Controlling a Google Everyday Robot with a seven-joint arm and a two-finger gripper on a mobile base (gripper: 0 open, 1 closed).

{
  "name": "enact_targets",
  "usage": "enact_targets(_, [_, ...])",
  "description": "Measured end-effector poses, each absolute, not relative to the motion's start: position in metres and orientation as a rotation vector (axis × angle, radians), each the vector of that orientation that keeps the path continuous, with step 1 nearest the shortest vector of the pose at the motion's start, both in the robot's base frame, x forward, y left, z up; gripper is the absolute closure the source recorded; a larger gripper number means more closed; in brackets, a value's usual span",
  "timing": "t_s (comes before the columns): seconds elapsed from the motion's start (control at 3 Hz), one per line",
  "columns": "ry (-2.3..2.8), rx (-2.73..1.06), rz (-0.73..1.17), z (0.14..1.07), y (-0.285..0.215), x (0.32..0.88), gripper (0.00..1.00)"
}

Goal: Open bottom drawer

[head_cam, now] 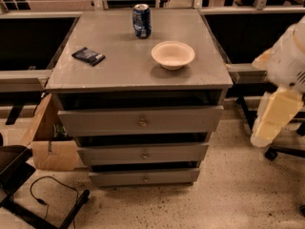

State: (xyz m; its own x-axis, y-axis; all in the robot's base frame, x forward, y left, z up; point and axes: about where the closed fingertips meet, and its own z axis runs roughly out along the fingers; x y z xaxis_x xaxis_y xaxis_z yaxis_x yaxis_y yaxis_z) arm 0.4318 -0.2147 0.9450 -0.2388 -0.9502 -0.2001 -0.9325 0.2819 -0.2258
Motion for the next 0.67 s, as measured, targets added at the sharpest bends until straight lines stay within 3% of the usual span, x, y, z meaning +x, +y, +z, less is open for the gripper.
enact_targets(0.67, [2.326, -1.651, -0.208, 0.811, -0.221, 0.405, 0.0])
